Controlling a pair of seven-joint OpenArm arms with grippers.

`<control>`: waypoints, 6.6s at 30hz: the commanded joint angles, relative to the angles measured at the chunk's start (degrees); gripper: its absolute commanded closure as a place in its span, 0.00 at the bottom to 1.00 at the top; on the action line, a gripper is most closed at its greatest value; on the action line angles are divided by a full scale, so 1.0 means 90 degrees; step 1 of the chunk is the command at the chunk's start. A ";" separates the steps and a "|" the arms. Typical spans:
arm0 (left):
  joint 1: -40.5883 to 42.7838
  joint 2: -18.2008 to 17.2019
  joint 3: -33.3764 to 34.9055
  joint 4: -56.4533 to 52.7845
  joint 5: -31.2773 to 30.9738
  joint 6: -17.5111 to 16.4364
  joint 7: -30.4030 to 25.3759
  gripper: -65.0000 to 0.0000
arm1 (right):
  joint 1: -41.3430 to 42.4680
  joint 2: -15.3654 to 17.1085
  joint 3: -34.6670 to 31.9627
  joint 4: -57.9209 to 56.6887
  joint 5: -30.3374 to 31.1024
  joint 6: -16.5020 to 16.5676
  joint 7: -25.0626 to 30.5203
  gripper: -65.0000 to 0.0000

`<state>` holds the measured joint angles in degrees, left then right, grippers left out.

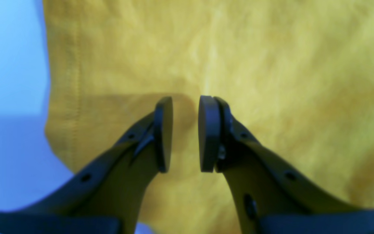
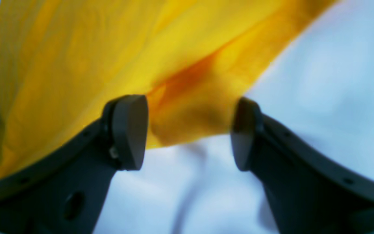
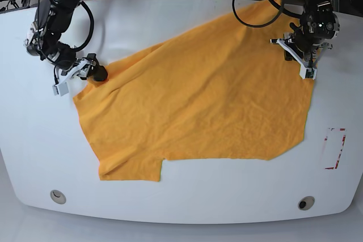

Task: Fold the T-shirt properly
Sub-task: 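Grasp the shirt with both grippers and pull it to smooth it, then drag the right gripper across the shirt toward the sleeve to flatten, then pull the shirt with both grippers away from each other to spread it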

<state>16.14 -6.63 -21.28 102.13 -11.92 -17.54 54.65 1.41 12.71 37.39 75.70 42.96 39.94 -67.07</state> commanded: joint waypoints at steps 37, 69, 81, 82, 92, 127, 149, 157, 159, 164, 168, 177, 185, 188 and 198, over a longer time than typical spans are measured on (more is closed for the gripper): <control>-0.0890 -0.0469 -0.0190 0.0496 -0.0106 -0.0469 0.0360 0.82 | -0.0728 0.0693 -0.0330 0.2973 0.0448 0.0006 -0.1437 1.00; -0.2531 -0.0469 0.0738 -0.2864 0.0919 -0.1592 -0.0256 0.82 | 0.0171 0.0400 -0.0545 0.2837 0.0497 0.0006 -0.1437 1.00; -0.2717 -0.0655 0.0757 -0.3176 0.0919 -0.1592 -0.0256 0.82 | 0.2232 0.0165 -0.1453 0.0258 0.0448 0.0006 -0.0699 0.99; -0.2697 -0.0655 0.0757 -0.3186 0.0919 -0.1592 -0.0256 0.82 | 0.2388 0.0156 -0.1649 0.0023 0.0448 0.0006 -0.0611 0.97; -0.2511 -0.0626 0.0777 -0.3167 0.0919 -0.1592 -0.0266 0.82 | 0.3072 -0.0040 -0.2606 -0.1393 0.0477 -0.0008 -0.0064 0.33; -0.2424 -0.0626 0.0757 -0.3137 0.0919 -0.1612 -0.0266 0.82 | 0.1519 -0.0010 -0.2196 0.0307 0.0672 -0.0057 -0.0064 0.28; -0.2414 -0.0665 0.0738 -0.3137 0.0890 -0.1621 -0.0266 0.82 | 0.1108 -0.0343 -0.2723 0.0590 -0.1594 -0.0868 0.1518 0.97; -0.2199 -0.0792 0.0709 -0.3098 0.0880 -0.1621 -0.0266 0.82 | -0.0230 -0.0343 -0.1522 0.2544 -0.1565 -0.0868 0.0678 1.00; -0.2130 -0.0792 0.0669 -0.3089 0.0880 -0.1621 -0.0266 0.82 | -0.0523 -0.0362 -0.1316 0.2856 -0.1565 -0.0858 0.0570 1.00; -0.1916 -0.0792 0.0474 -0.3089 0.0880 -0.1621 -0.0266 0.82 | -0.1265 -0.0382 -0.1160 0.3393 -0.1565 -0.0829 0.0453 1.00; -0.1671 -0.0801 0.0464 -0.3089 0.0880 -0.1621 -0.0266 0.82 | -0.1890 -0.0645 -0.1092 0.3647 -0.1565 -0.0848 0.0424 1.00; -0.1242 -0.0801 0.0230 -0.2708 0.0880 -0.1621 -0.0266 0.82 | -0.2535 -0.1007 -0.0125 0.3706 -0.1565 -0.0809 0.0424 1.00; -0.1193 -0.0792 -0.0092 -0.2698 0.0900 -0.1631 -0.0226 0.82 | -0.2564 -0.0860 0.0237 0.4077 -0.1496 -0.0790 -0.0231 0.75; -0.0939 -0.0792 -0.0112 -0.2688 0.0890 -0.1631 -0.0226 0.82 | -0.2818 -0.0860 0.0432 0.4409 -0.1086 -0.0800 -0.0240 0.42; 0.0165 -0.0762 -0.0122 -0.1565 0.0880 -0.1631 -0.0226 0.82 | -0.2506 -0.0440 0.1311 0.4097 0.0887 -0.0809 -0.0240 0.20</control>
<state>14.61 -13.82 -22.83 87.64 -10.15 -31.94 41.91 -23.55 7.31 49.19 113.16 49.17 32.62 -70.06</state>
